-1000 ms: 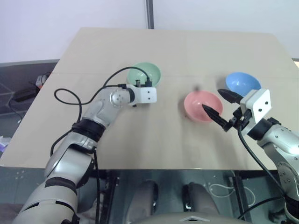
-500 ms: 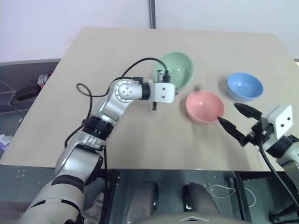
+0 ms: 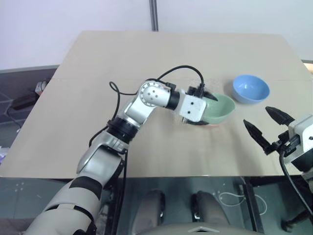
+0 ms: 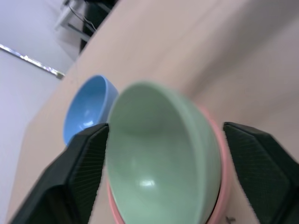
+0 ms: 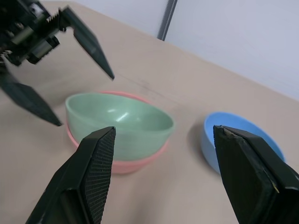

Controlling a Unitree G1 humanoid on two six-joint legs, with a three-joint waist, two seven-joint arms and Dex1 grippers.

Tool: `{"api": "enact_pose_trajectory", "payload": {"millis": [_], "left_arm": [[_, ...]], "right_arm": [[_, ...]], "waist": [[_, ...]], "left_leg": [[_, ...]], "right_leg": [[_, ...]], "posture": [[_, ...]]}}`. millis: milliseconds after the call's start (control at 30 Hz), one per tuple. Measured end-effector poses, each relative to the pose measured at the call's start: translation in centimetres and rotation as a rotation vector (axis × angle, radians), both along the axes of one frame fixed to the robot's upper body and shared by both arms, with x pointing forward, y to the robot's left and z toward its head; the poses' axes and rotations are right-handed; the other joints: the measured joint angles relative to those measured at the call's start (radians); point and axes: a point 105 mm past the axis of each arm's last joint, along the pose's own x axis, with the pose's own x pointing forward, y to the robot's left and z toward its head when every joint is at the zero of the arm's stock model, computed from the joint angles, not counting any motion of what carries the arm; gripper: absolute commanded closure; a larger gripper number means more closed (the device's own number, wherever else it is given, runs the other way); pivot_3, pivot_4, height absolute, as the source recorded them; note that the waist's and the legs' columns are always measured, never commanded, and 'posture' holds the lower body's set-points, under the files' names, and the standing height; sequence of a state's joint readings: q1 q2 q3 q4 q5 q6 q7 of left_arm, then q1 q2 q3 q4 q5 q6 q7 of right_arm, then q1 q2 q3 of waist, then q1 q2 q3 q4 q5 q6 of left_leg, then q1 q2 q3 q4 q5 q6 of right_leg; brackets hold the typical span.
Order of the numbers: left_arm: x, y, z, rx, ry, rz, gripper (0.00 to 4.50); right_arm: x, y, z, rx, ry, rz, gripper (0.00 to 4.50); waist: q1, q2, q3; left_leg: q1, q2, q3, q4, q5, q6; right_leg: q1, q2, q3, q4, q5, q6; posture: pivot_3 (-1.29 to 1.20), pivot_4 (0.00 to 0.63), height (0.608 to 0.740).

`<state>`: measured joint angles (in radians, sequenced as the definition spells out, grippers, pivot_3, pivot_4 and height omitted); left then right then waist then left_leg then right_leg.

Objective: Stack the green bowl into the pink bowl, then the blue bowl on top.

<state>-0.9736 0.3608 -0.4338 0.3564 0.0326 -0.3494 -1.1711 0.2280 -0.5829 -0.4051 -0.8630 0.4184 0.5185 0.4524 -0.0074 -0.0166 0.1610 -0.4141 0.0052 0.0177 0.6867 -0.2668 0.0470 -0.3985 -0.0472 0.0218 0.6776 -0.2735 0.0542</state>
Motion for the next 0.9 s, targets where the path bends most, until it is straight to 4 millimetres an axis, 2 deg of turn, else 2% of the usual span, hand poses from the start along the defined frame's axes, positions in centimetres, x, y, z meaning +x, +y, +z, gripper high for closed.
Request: {"api": "enact_pose_trajectory", "payload": {"millis": [33,100,133,167,200,267,300,333,367,400,433,467,567,700,800,900], "left_arm": [[0.0,0.1,0.2,-0.007,0.003,0.0,0.56],[-0.1,1.8,1.9,-0.1,0.111,0.06,0.56],[-0.1,2.1,2.0,-0.112,0.126,0.07,0.56],[0.4,4.7,2.4,-0.244,0.284,0.192,0.56],[0.7,5.2,2.1,-0.254,0.322,0.222,0.56],[0.3,7.5,1.6,-0.379,0.412,0.278,0.56],[-0.1,8.7,0.8,-0.443,0.478,0.32,0.56],[-0.2,9.4,0.1,-0.463,0.517,0.349,0.56],[-0.4,10.7,-0.7,-0.482,0.561,0.4,0.56],[-0.7,11.9,-1.3,-0.504,0.608,0.438,0.28],[-1.0,12.5,-1.5,-0.523,0.637,0.449,0.03],[-1.8,13.1,-1.5,-0.548,0.683,0.437,0.01],[-3.8,13.9,-1.0,-0.554,0.718,0.402,0.01],[-4.5,14.3,-1.0,-0.567,0.704,0.442,0.01],[-4.6,14.4,-0.8,-0.58,0.688,0.463,0.0],[-4.5,14.8,-0.6,-0.596,0.668,0.49,0.0]], "right_arm": [[0.2,-0.1,-0.1,-0.005,0.002,-0.004,0.84],[2.6,-1.8,-0.8,-0.081,0.017,-0.054,0.84],[3.0,-2.3,-1.0,-0.089,0.023,-0.069,0.84],[5.6,-4.1,-1.8,-0.163,0.051,-0.109,0.84],[5.9,-4.9,-2.3,-0.173,0.068,-0.134,0.84],[8.4,-4.6,-2.7,-0.234,0.06,-0.088,0.84],[10.0,-5.6,-3.0,-0.263,0.075,-0.104,0.84],[10.7,-6.3,-3.2,-0.276,0.082,-0.116,0.84],[11.6,-6.5,-3.6,-0.293,0.096,-0.104,0.84],[12.4,-6.4,-4.1,-0.315,0.11,-0.079,0.84],[13.0,-6.3,-4.5,-0.329,0.121,-0.063,0.84],[13.7,-6.2,-4.9,-0.347,0.132,-0.045,0.84],[15.2,-5.8,-5.6,-0.381,0.154,-0.004,0.84],[16.9,-4.8,-6.2,-0.405,0.182,0.048,0.84],[17.4,-4.8,-6.8,-0.408,0.212,0.056,1.69],[17.7,-5.2,-7.1,-0.419,0.223,0.053,3.21]], "waist": [[-0.001,0.0,0.0],[-0.012,0.001,0.0],[-0.012,0.001,0.0],[-0.02,0.004,0.0],[-0.013,0.004,0.001],[-0.016,0.006,0.001],[-0.023,0.006,0.001],[-0.022,0.006,0.002],[-0.022,0.005,0.003],[-0.022,0.005,0.003],[-0.021,0.005,0.003],[-0.019,0.005,0.003],[-0.011,0.005,0.004],[-0.005,0.005,0.003],[-0.003,0.005,0.003],[-0.007,0.005,0.004]], "left_leg": [[0.0,0.0,0.0,0.0,0.0,0.0],[0.001,0.0,0.001,0.0,0.0,0.0],[0.001,0.001,0.002,0.0,0.0,0.0],[0.002,0.001,0.002,0.0,0.0,0.0],[0.001,0.001,0.001,0.0,0.0,0.0],[0.002,0.002,0.003,0.0,0.0,-0.001],[0.002,0.001,0.004,0.0,0.001,-0.001],[0.001,0.001,0.004,0.0,0.001,-0.001],[0.001,0.002,0.003,0.0,0.001,-0.001],[0.0,0.002,0.002,-0.001,0.001,-0.001],[0.0,0.002,0.002,-0.001,0.001,-0.002],[0.0,0.002,0.002,-0.001,0.001,-0.002],[0.0,0.001,0.003,-0.001,0.002,-0.003],[0.0,0.001,0.002,-0.001,0.002,-0.003],[0.0,0.001,0.002,-0.001,0.002,-0.004],[0.0,0.001,0.003,-0.001,0.003,-0.004]], "right_leg": [[0.0,0.0,0.0,0.0,0.0,0.0],[0.0,0.0,0.001,0.0,0.0,0.0],[0.0,0.0,0.001,0.001,0.0,0.0],[0.0,0.0,0.002,0.002,0.0,0.0],[-0.001,0.001,0.001,0.002,0.0,0.0],[-0.001,0.001,0.003,0.001,0.0,0.0],[-0.001,0.0,0.004,0.001,0.0,0.0],[-0.001,0.0,0.003,0.001,0.0,0.0],[-0.001,0.0,0.002,0.0,0.0,0.0],[-0.002,0.0,0.002,0.0,0.0,0.0],[-0.002,0.0,0.002,0.0,0.0,0.0],[-0.002,-0.001,0.001,0.0,0.0,0.0],[-0.002,-0.002,0.002,0.0,0.0,0.0],[-0.001,-0.003,0.001,0.0,0.0,0.0],[-0.001,-0.003,0.001,0.0,0.0,-0.001],[-0.002,-0.004,0.001,0.0,0.0,-0.001]], "posture": [[0.0,0.15,0.74],[0.0,0.15,0.74],[0.0,0.15,0.74],[0.0,0.15,0.74],[0.0,0.15,0.74],[0.0,0.15,0.74],[0.0,0.15,0.74],[0.0,0.15,0.74],[0.0,0.15,0.74],[0.0,0.15,0.74],[0.0,0.15,0.74],[0.0,0.15,0.74],[0.0,0.15,0.74],[0.0,0.15,0.74],[0.0,0.15,0.74],[0.0,0.15,0.74]]}}
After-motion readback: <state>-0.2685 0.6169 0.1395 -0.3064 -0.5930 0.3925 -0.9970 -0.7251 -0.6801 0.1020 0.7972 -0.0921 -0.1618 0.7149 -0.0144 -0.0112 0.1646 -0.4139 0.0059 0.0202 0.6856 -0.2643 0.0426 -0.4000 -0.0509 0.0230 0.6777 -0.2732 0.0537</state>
